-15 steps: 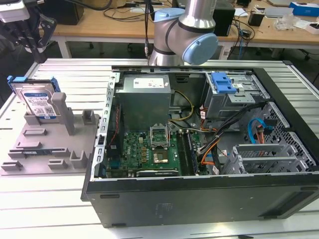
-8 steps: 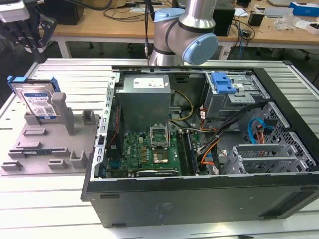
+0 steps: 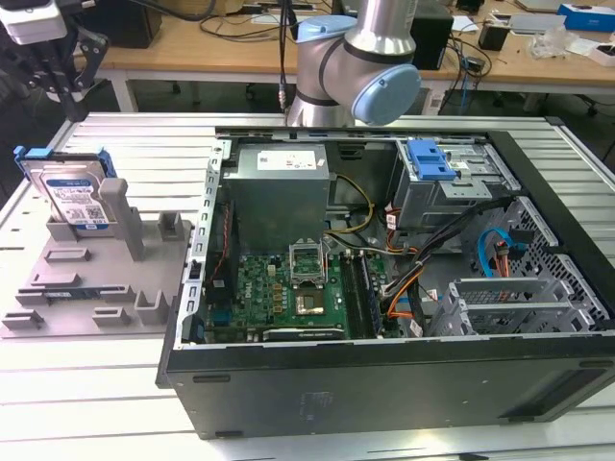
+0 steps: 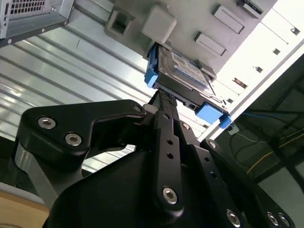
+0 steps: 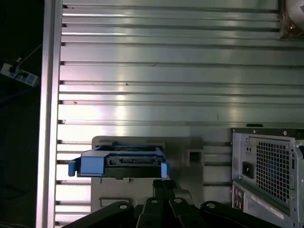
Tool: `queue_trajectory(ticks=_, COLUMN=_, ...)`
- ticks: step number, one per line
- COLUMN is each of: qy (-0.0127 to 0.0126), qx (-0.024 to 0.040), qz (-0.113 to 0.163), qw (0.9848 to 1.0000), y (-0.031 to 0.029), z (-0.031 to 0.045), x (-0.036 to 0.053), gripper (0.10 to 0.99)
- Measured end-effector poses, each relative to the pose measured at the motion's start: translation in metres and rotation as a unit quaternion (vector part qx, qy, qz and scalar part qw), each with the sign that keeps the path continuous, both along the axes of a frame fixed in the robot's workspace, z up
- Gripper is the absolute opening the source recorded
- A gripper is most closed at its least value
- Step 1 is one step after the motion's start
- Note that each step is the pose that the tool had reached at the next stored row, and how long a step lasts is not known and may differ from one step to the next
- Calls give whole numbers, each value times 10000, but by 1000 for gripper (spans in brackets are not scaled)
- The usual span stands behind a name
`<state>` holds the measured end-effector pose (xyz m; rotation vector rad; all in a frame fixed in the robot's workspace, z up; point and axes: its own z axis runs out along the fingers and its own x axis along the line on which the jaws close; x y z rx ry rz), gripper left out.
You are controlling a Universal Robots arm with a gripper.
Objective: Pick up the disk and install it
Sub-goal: 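Pick up the disk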
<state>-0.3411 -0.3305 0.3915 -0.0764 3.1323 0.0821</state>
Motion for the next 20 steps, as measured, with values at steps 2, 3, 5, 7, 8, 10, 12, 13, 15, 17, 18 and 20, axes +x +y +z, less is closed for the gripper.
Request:
queue_trajectory(ticks=2, qy=10, qx=0, qz=238, qw=9997, y=0, z=-3, x=0, gripper=106)
queue_trajectory(ticks=3, qy=17, qx=0, qz=336, qw=9994, y=0, z=-4, x=0, gripper=106)
queue_trajectory(ticks=5, qy=59, qx=1, qz=655, qw=9978, y=0, z=-11, x=0, gripper=106)
queue_trajectory(ticks=7, qy=78, qx=1, qz=781, qw=9969, y=1, z=-14, x=0, gripper=106)
queue_trajectory(ticks=8, qy=89, qx=2, qz=836, qw=9965, y=1, z=-15, x=0, gripper=106)
queue_trajectory(ticks=10, qy=115, qx=3, qz=959, qw=9953, y=3, z=-19, x=0, gripper=114)
queue_trajectory(ticks=12, qy=143, qx=4, qz=1074, qw=9941, y=6, z=-24, x=0, gripper=235)
queue_trajectory(ticks=13, qy=157, qx=5, qz=1121, qw=9936, y=6, z=-25, x=0, gripper=294)
queue_trajectory(ticks=15, qy=199, qx=7, qz=1264, qw=9918, y=8, z=-31, x=0, gripper=357)
queue_trajectory(ticks=17, qy=246, qx=10, qz=1422, qw=9895, y=13, z=-34, x=1, gripper=482)
queue_trajectory(ticks=18, qy=249, qx=8, qz=1449, qw=9891, y=21, z=-34, x=0, gripper=482)
queue_trajectory(ticks=20, qy=250, qx=-4, qz=1569, qw=9873, y=42, z=-34, x=-2, gripper=482)
